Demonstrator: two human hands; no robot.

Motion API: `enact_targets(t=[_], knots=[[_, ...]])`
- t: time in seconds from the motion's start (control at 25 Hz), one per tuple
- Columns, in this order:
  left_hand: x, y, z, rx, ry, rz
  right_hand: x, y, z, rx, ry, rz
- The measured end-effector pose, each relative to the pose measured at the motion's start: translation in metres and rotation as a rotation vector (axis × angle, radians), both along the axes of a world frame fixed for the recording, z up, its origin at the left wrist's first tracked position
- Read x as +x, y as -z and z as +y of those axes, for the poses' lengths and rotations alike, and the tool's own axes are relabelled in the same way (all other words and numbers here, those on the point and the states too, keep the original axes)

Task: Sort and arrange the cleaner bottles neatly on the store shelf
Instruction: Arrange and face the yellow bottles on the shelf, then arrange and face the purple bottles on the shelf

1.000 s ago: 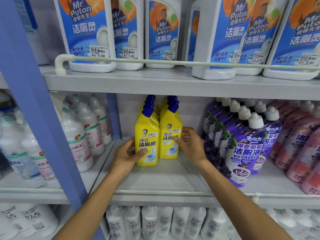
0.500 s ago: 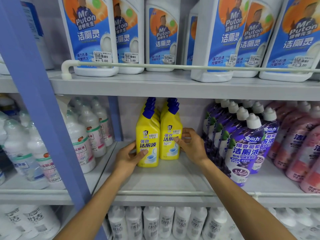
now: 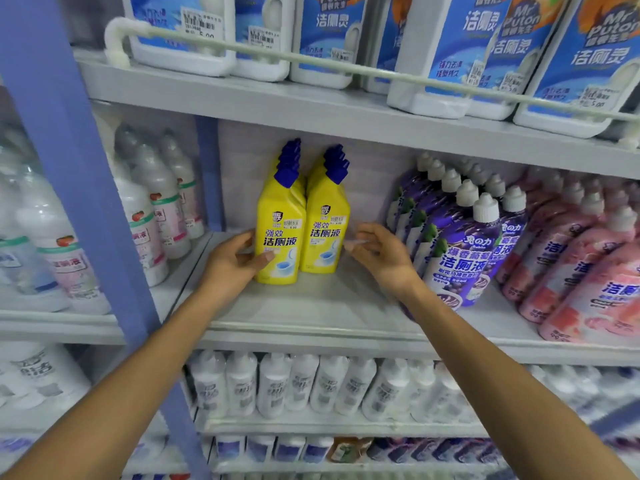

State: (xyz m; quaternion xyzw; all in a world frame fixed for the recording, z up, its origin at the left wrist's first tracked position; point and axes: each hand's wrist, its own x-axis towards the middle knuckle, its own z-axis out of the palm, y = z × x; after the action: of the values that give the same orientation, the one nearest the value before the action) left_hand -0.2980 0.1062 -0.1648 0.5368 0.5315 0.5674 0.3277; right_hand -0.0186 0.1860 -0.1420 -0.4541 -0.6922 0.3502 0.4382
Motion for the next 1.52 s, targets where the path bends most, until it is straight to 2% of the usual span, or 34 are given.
enact_targets(t=[0.12, 0.2, 0.44, 0.6, 0.8, 1.0, 1.24, 1.52], knots=[[-0.008, -0.008, -0.022, -0.030, -0.103, 0.115, 0.019, -0.009, -0.027, 0.079, -0.088, -0.179], [-0.007, -0.016, -0.043, -0.038, -0.093, 0.145, 0.031, -0.019, -0.046, 0.104, -0.158, -0.206], [0.080, -0.059, -0.097, 0.002, 0.083, 0.046, 0.098, -0.040, -0.103, 0.120, -0.288, -0.106], [0.177, -0.069, -0.095, 0.005, 0.189, 0.123, 0.191, -0.055, -0.128, 0.119, -0.276, -0.034], [0.277, -0.072, -0.068, 0.000, 0.195, 0.182, 0.279, -0.058, -0.112, 0.114, -0.189, -0.009], [0.300, -0.067, -0.035, 0.012, -0.064, 0.179, 0.289, -0.059, -0.058, 0.153, -0.055, -0.005], [0.310, -0.058, -0.012, -0.040, -0.090, 0.159, 0.259, -0.033, 0.004, 0.172, 0.063, 0.097], [0.288, -0.053, -0.001, -0.005, -0.052, 0.218, 0.247, -0.016, 0.025, 0.068, 0.096, 0.129]])
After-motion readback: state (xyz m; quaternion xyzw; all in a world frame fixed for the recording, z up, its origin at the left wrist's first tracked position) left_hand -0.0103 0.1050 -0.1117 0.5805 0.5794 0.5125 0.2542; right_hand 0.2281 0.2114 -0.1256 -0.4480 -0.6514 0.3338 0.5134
